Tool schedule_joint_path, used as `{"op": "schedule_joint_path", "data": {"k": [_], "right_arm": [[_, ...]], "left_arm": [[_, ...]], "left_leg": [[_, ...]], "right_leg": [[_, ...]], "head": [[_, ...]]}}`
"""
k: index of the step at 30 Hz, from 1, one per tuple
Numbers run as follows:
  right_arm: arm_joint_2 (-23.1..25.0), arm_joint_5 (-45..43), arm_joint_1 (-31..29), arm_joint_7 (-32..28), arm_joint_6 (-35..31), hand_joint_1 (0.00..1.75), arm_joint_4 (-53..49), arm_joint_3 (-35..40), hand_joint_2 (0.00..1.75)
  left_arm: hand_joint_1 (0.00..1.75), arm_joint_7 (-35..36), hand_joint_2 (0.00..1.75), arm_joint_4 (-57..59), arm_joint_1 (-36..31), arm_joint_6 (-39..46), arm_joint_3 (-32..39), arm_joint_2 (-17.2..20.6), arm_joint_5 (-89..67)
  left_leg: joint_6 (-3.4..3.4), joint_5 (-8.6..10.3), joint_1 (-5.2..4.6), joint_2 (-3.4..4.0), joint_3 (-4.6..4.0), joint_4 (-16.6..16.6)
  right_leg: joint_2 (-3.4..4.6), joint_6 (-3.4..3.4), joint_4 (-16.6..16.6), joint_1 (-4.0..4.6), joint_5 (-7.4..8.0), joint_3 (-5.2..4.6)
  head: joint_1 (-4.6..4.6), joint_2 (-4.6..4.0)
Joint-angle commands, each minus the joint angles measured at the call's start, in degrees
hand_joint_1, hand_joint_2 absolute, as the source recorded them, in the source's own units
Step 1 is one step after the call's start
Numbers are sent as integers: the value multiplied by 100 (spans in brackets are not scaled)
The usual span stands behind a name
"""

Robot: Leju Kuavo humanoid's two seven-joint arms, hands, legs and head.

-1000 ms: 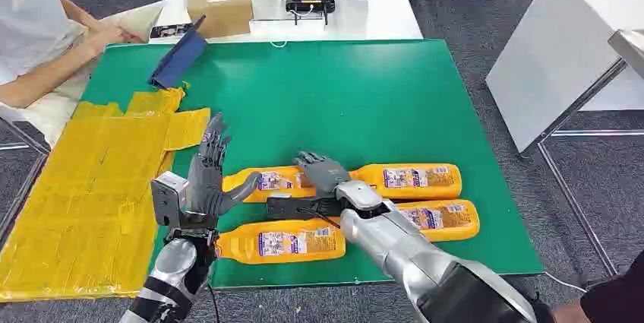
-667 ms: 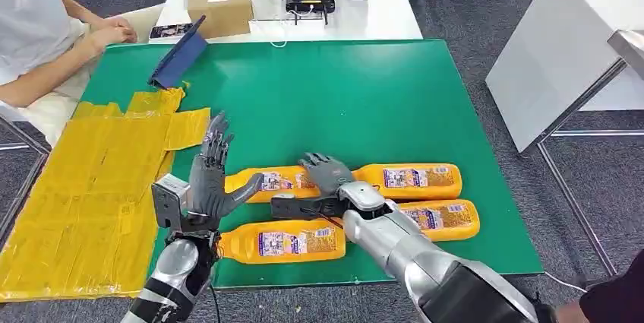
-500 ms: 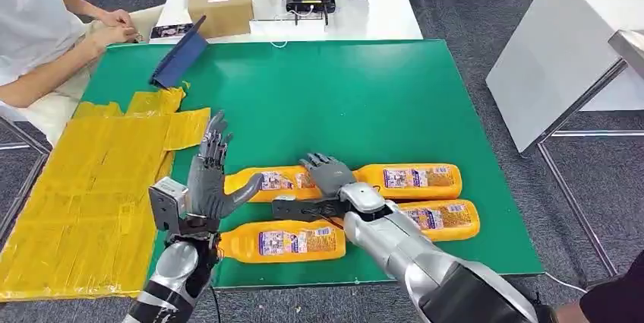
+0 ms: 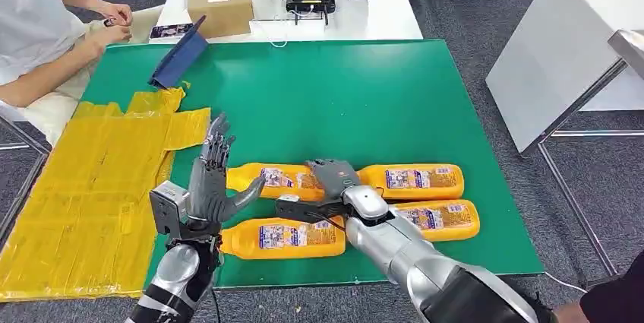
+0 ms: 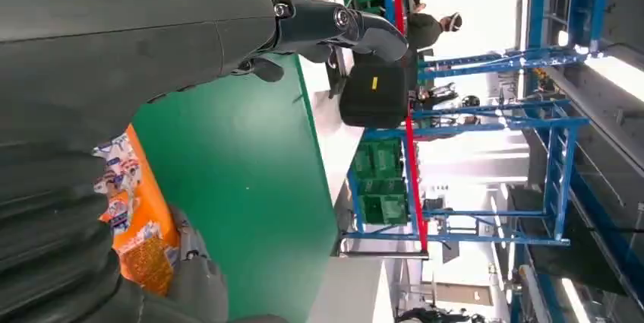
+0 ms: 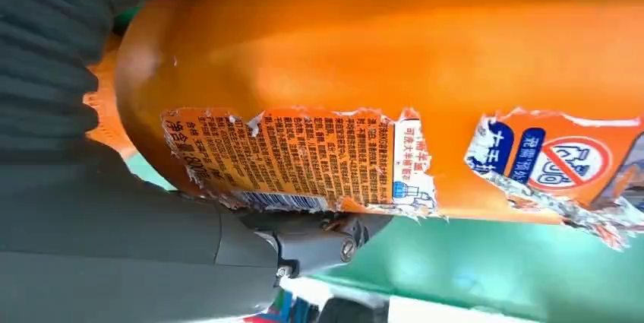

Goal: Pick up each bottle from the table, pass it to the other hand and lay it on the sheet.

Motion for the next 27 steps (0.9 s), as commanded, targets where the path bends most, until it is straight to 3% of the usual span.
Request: {"op": "schedule_joint_path", "data": {"k": [1,7,14,15,19,27], "right_arm": [[-125,33,20,-135,-620,175,3,-290,175],[-244,118,172,-310,-2020,175,-437,-760,175],[-277,139,175,-326,-1951,175,-513,-812,175],[-286,138,300,-438,-2370,175,-758,-1047,175],[-354,81,928,-905,-2370,175,-2068,-2245,175],[-677,-795,1864,-1118,-2251,175,-3614,-3195,175]], "left_arm": [[0,69,175,86,-60,50,53,57,-36],[0,94,175,-25,44,83,121,46,-119],[0,97,175,-55,67,83,136,46,-132],[0,110,175,-84,100,111,173,37,-180],[0,137,175,-273,297,143,313,38,-320],[0,174,175,-566,625,169,535,52,-494]], "left_leg": [[-11,-13,11,-16,27,2],[-11,-17,13,-16,30,6],[-9,-10,9,-15,18,3],[-6,-4,4,-9,9,-1],[-6,-5,5,-8,7,-1],[-7,-11,8,-33,14,1]], "right_leg": [[19,-13,-3,6,-14,32],[24,-14,-1,8,-16,37],[16,-11,-1,5,-11,24],[12,-7,-2,2,-5,12],[12,-7,-3,3,-5,11],[-3,-8,-6,4,-14,27]], "head": [[0,0],[0,0],[0,0],[0,0],[0,0],[-2,0]]}}
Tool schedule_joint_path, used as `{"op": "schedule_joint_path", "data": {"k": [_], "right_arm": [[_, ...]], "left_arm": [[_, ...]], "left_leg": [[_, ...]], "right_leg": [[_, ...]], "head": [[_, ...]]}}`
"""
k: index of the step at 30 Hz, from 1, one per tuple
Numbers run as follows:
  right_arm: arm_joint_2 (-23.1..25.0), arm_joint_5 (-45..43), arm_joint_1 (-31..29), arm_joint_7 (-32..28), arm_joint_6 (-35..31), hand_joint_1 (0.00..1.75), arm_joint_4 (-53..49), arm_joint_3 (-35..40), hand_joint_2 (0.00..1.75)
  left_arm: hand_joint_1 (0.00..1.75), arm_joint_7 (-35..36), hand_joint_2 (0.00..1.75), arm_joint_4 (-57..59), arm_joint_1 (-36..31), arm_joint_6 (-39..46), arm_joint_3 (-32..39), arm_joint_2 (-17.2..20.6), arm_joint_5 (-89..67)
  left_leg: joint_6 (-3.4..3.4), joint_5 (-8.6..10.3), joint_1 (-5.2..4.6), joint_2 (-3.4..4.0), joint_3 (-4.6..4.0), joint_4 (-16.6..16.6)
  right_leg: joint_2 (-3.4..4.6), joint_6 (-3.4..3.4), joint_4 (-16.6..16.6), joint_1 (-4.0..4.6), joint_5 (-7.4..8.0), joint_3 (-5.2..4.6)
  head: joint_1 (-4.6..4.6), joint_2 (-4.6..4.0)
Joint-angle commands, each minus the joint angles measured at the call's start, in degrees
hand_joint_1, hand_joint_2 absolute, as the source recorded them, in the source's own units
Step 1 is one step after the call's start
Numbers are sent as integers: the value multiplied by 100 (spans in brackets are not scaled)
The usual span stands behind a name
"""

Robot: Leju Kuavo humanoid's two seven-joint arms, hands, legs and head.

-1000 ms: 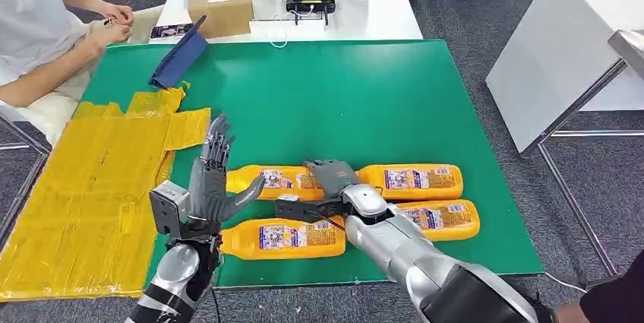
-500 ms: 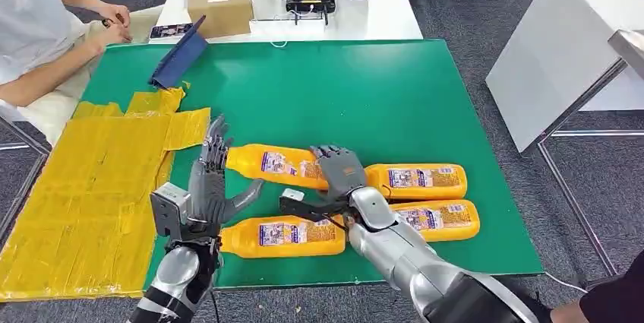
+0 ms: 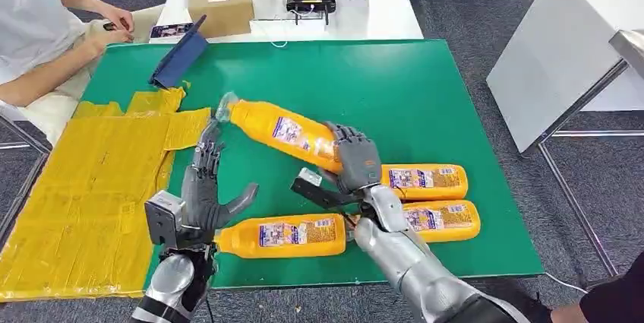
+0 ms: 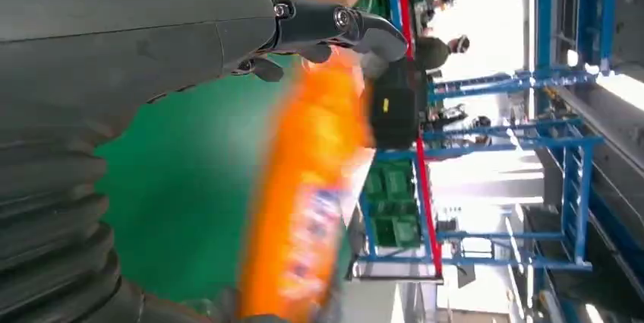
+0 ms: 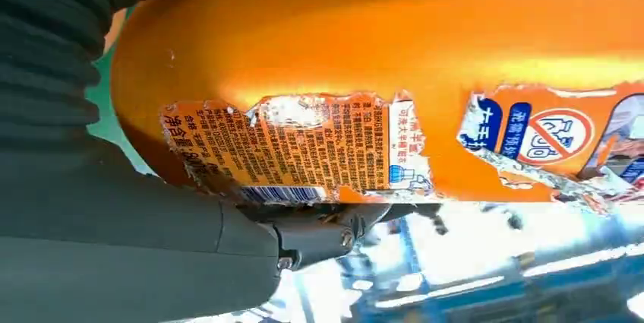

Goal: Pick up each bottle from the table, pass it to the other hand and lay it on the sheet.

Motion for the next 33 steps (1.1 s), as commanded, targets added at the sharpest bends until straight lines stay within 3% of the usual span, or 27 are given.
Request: {"op": "schedule_joint_path", "data": {"k": [1,7,12,15,16,21,33], "right_arm": [[-381,-607,944,-294,12,175,-1856,-1398,175],[-306,-1251,1787,-874,207,175,-3248,-1385,175],[-276,-1450,1892,-975,378,175,-3456,-1255,175],[-462,-2801,2066,-1623,2119,175,-3753,-519,175],[-505,-2876,2109,-1687,2303,175,-3789,-351,175],[-691,-2780,2178,-1917,2597,175,-3958,382,175],[-644,-2654,1960,-1826,2547,175,-3445,614,175]], "left_arm": [[0,85,175,-210,242,10,320,60,-155],[0,139,175,-233,231,-126,136,167,-397],[0,174,175,-222,177,-195,58,184,-418],[0,534,175,20,-89,-982,-123,385,260],[0,569,175,73,-167,-1078,-156,420,349],[0,613,175,37,-412,-1445,-340,544,607],[0,600,175,-286,-423,-1750,-575,625,873]], "left_leg": [[-5,-4,6,-20,13,-2],[-6,-4,2,-18,4,-1],[-11,-15,7,-14,18,3],[-11,-13,8,-20,16,3],[-10,-11,8,-15,13,2],[-10,-9,9,-16,11,0],[-9,-8,6,-4,11,-1]], "right_leg": [[2,-6,-7,3,-6,21],[1,-7,-3,2,-7,10],[17,-12,0,5,-14,21],[13,-12,0,5,-13,18],[13,-12,-1,5,-11,14],[11,-12,-3,6,-10,12],[18,-10,-4,4,-5,9]], "head": [[0,0],[2,0],[-2,0],[0,0],[0,0],[2,0],[0,0]]}}
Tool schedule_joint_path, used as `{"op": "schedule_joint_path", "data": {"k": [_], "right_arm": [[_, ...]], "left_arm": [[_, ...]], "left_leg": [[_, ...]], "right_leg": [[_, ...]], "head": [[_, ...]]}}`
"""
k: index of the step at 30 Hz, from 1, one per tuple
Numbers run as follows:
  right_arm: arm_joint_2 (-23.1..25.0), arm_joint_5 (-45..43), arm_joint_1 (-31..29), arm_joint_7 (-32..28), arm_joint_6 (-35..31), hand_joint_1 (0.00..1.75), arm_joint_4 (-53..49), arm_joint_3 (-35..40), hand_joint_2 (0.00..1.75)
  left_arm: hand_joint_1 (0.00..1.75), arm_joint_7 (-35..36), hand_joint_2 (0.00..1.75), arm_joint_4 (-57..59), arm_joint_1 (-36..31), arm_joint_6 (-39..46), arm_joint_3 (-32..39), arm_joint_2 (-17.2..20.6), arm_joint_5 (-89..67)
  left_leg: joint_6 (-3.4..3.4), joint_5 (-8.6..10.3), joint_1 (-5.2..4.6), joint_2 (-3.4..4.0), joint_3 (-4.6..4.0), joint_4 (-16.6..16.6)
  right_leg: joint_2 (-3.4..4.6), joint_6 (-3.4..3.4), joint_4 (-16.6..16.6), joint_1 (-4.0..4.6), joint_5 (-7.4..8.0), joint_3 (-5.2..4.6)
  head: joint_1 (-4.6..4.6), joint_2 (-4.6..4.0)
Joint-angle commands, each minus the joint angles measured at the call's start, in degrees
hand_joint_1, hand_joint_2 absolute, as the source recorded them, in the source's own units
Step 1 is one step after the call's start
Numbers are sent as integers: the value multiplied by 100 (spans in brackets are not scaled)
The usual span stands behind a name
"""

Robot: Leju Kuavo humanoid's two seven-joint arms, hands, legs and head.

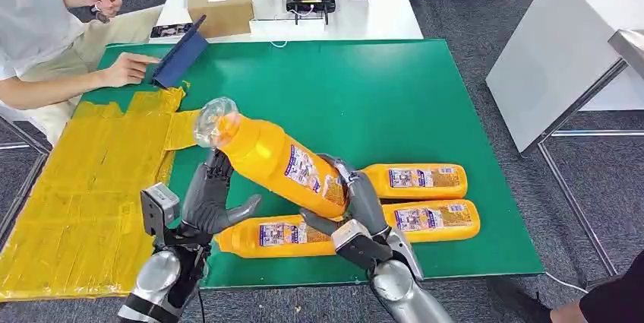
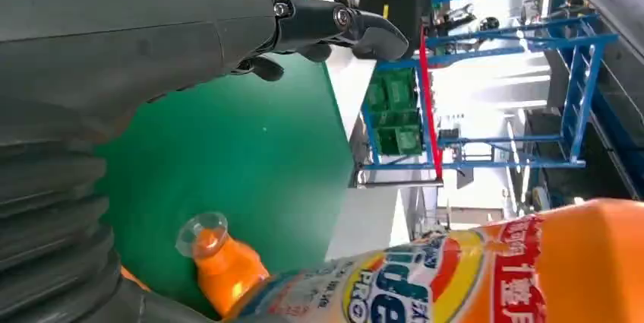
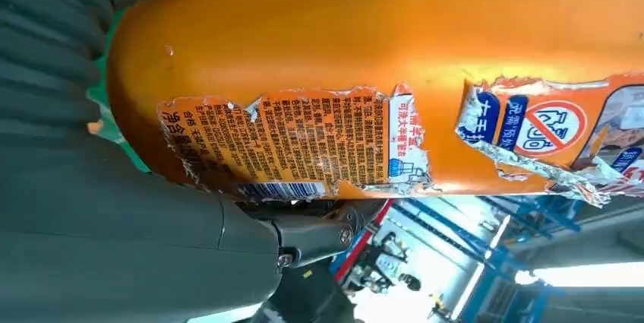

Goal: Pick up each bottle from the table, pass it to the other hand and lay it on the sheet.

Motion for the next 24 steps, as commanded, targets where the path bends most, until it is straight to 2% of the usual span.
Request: {"op": "schedule_joint_path", "data": {"k": [1,10,16,24], "right_arm": [[-175,98,-300,93,-71,175,486,476,175],[-172,218,-361,138,-153,175,641,542,175],[-77,187,-419,149,-279,173,1006,520,175],[-176,-47,-219,123,-596,175,284,39,175]], "left_arm": [[0,9,175,-30,-275,-273,-446,288,240],[0,-36,175,-137,-237,-335,-471,319,294],[0,-146,175,-439,-56,-439,-457,395,420],[0,-236,175,-396,86,-422,-284,368,471]], "left_leg": [[-11,-10,10,-9,25,1],[-5,-3,4,-3,10,-3],[-11,-13,13,-1,32,-2],[-9,-11,8,-9,21,1]], "right_leg": [[23,-12,-3,6,-9,28],[14,-5,-4,2,-2,12],[32,-12,-8,8,-7,35],[19,-10,-3,4,-10,26]], "head": [[-4,0],[-2,0],[-2,0],[-2,0]]}}
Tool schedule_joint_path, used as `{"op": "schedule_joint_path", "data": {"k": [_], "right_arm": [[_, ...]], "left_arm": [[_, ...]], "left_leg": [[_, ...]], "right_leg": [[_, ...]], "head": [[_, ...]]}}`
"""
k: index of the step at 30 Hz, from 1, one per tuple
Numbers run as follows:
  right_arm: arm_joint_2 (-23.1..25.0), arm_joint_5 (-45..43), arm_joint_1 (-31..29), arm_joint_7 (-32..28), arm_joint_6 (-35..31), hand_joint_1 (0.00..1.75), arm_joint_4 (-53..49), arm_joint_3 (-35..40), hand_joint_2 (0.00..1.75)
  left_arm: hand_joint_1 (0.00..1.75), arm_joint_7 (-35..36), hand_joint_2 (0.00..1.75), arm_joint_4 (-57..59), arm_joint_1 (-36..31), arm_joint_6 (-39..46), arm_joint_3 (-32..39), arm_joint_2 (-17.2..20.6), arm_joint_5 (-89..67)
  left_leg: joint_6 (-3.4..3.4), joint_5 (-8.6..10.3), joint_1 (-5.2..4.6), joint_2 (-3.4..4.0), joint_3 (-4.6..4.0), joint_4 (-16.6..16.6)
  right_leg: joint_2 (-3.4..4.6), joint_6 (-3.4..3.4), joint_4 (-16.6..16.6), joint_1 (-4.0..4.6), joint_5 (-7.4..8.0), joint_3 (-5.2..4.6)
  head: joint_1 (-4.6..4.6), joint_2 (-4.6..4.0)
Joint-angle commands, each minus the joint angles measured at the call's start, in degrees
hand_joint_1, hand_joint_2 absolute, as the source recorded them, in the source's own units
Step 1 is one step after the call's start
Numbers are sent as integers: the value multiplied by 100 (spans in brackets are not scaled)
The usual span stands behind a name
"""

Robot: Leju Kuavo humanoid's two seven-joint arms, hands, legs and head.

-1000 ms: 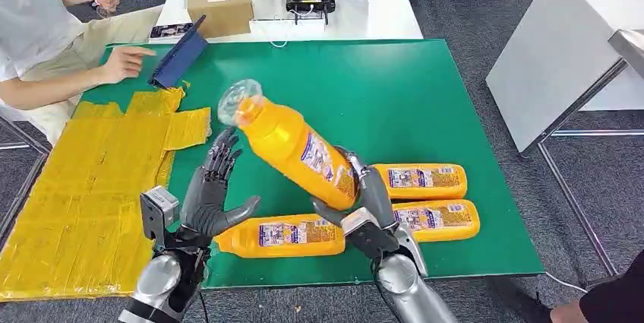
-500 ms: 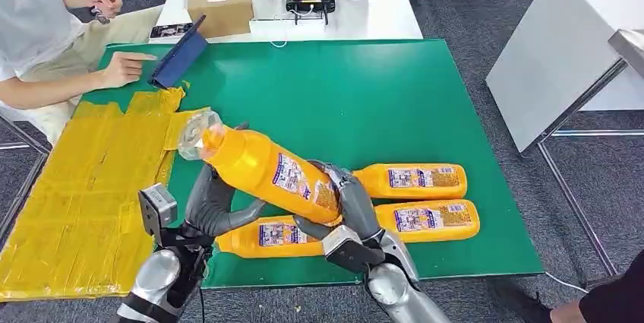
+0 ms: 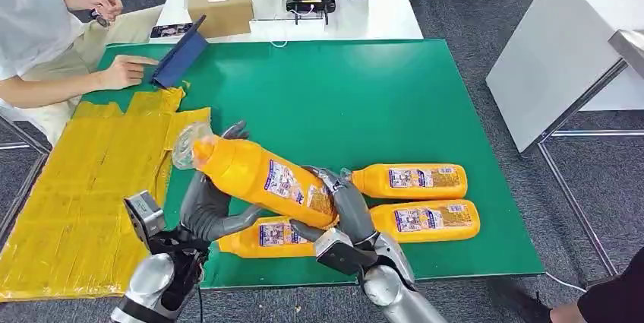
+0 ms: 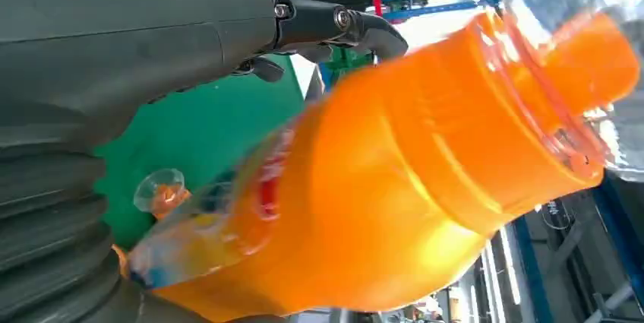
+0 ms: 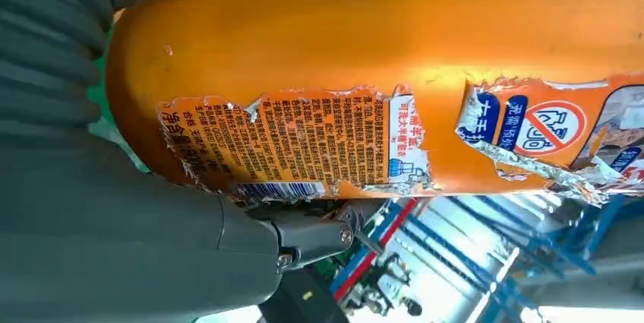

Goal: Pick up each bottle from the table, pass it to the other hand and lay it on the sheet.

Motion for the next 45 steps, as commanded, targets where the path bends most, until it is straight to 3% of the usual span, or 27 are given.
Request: {"op": "schedule_joint_path", "data": {"k": [1,17,24,35,36,37,45], "right_arm": [[-133,-175,-65,43,-176,175,-183,-372,175],[-30,408,-360,219,-3,175,476,234,175],[75,1212,-657,426,10,173,1049,1121,175],[90,1569,-797,543,-10,175,1294,1507,175],[105,1562,-792,532,-13,175,1304,1541,175],[99,1551,-779,531,-67,175,1269,1549,175],[-36,1394,-698,570,-188,175,853,1451,175]], "left_arm": [[0,-50,175,91,34,-3,-3,153,66],[0,-76,175,94,-23,-149,-50,113,147],[0,-13,175,231,-141,-246,-88,53,197],[0,12,175,263,-195,-292,-93,17,237],[12,19,175,282,-210,-250,-63,-5,243],[175,22,175,298,-238,-172,-35,-33,226],[175,6,175,407,-408,246,95,-127,88]], "left_leg": [[-5,-4,3,-6,10,-1],[-7,-7,6,-2,19,-2],[-7,-6,7,0,17,-2],[-10,-14,14,-11,36,-1],[-8,-7,10,-8,22,-2],[-10,-13,14,-13,34,-1],[-9,-6,11,-24,19,0]], "right_leg": [[13,-6,-3,1,-4,11],[22,-8,-4,3,-5,19],[21,-9,-5,4,-3,18],[22,-12,-8,7,-13,40],[16,-9,-7,5,-7,24],[20,-12,-8,7,-12,39],[2,-10,-5,6,-11,24]], "head": [[0,0],[0,0],[0,0],[0,0],[0,0],[0,0],[0,0]]}}
